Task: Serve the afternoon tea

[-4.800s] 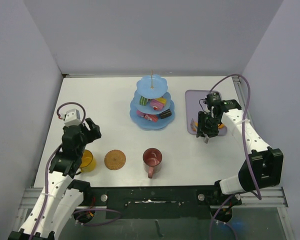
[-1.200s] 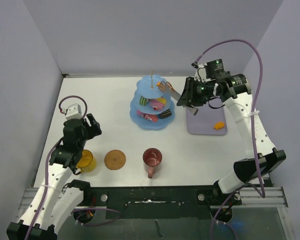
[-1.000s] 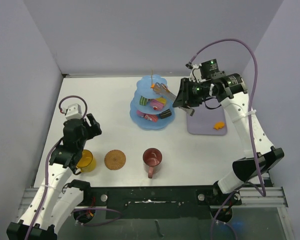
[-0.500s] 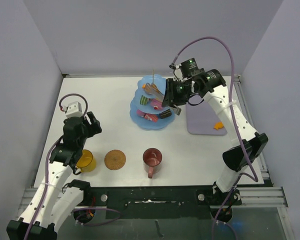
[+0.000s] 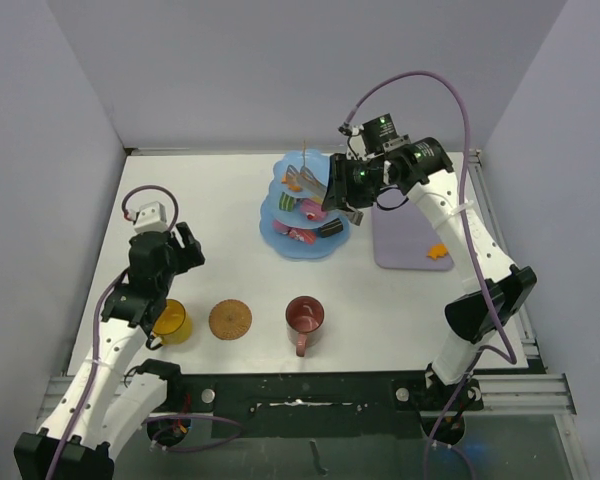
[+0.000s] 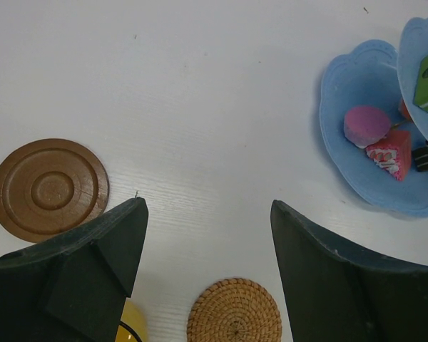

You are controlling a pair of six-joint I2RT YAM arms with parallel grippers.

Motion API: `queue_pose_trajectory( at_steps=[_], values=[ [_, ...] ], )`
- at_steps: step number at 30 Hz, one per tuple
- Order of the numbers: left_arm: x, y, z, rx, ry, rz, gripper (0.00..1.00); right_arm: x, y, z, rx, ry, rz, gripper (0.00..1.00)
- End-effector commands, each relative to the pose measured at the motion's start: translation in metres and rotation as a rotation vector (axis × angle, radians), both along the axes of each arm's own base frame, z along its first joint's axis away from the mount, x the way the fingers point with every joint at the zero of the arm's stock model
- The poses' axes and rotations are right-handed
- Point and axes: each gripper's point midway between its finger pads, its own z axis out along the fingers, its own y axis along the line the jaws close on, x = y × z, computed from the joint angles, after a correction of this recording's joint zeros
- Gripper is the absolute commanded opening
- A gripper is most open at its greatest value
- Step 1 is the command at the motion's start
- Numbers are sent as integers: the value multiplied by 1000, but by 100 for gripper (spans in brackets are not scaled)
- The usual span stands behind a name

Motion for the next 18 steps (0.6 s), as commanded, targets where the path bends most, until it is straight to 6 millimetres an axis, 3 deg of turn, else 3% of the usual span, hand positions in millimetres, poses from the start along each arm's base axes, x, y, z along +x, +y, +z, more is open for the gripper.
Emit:
queue_pose_trajectory(
  at_steps=[1, 8, 18],
  values=[
    [14, -5, 37, -22, -112, -14, 69, -3, -1, 35, 73, -88, 0, 37],
    [15, -6, 38, -25, -116, -17, 68, -10, -16, 54, 108, -116, -41, 36],
    [16, -8, 39, -21, -118, -30, 68, -29, -40, 53, 134, -71, -80, 34]
  ],
)
